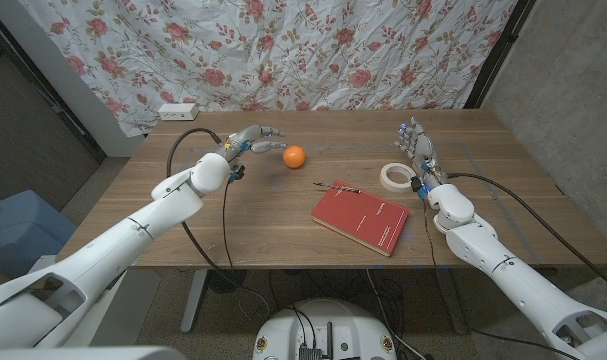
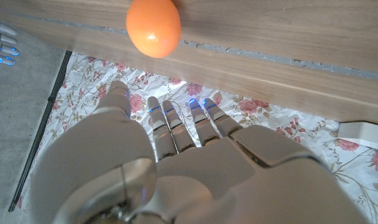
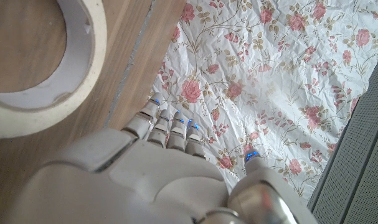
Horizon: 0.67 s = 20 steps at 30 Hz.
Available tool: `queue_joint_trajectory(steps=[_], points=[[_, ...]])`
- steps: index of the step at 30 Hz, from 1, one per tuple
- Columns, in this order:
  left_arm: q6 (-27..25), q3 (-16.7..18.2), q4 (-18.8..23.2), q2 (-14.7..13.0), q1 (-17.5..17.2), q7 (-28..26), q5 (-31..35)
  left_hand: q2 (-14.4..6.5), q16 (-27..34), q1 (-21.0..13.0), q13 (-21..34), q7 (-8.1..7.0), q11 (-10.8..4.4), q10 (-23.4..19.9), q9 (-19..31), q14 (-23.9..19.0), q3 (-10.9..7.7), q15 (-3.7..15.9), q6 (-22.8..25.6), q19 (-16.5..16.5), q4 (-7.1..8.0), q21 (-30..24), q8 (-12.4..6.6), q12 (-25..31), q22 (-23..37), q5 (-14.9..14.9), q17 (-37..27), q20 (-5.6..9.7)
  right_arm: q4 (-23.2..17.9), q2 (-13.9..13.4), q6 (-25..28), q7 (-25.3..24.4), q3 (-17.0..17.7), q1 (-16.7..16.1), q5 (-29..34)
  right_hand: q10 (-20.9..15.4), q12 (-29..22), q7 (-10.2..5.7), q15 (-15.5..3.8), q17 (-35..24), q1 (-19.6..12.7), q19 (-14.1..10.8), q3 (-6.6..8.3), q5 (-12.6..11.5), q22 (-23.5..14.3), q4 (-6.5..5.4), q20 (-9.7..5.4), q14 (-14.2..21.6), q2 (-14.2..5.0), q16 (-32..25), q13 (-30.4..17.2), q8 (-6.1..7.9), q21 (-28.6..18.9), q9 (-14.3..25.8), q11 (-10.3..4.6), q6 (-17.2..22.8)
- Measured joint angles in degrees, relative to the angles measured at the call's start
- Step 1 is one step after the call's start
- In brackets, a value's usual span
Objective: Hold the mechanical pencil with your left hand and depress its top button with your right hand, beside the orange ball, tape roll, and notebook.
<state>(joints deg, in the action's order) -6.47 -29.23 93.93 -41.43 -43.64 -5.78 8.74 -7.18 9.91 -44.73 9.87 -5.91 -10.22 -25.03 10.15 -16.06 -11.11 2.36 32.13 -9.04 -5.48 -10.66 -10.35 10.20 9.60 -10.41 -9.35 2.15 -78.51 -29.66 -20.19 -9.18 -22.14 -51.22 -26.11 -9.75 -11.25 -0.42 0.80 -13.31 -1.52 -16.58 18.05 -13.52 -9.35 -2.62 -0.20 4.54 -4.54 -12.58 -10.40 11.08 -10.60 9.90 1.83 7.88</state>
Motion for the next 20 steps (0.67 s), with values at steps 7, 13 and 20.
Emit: queue_joint_trajectory(steps=[7,13,20], points=[[4.99,0.92,-3.97,1.70,-1.10,-4.91,-5.54,-0.06,-0.18,0.85,0.00,0.09,0.22,0.21,0.00,0.61,0.00,0.00,-0.53,0.00,0.00,0.00,0.20,0.00,0.00,0.00,0.00,0.00,1.74,0.90,-0.76,0.01,-0.84,0.99,0.97,-0.19,0.00,-0.14,-0.19,0.00,0.00,0.00,0.00,0.00,0.00,0.00,0.00,0.19,0.00,0.00,0.00,0.00,0.00,0.00,-0.19,0.54],[8.16,1.32,-7.60,3.64,-1.53,-7.77,-8.05,-0.49,-0.17,1.32,0.00,-0.54,0.54,2.36,-0.24,1.96,-0.63,-0.08,-1.15,0.00,-0.16,0.00,0.20,-0.04,0.00,0.25,-0.01,0.00,2.89,1.54,-1.24,-0.18,-1.35,1.73,1.68,-0.81,0.00,-0.31,-0.50,-0.01,0.00,-0.22,-0.32,0.00,0.00,-0.32,0.19,0.50,0.00,0.00,-0.01,0.00,0.00,0.00,-0.41,1.13],[11.83,1.47,-12.22,6.38,-1.65,-10.68,-10.44,-1.01,-0.17,2.30,0.00,-0.84,0.71,4.18,-0.29,2.66,-0.87,0.00,-2.09,-0.34,-0.40,0.00,0.43,-0.28,0.00,0.25,-0.01,-0.08,4.09,2.04,-1.34,-0.05,-1.97,2.71,2.26,-1.32,0.00,-0.62,-0.50,0.28,0.00,-0.53,-0.32,0.00,0.00,-0.32,-0.12,1.12,0.00,0.00,-0.01,0.00,0.00,0.00,-0.51,1.43]])
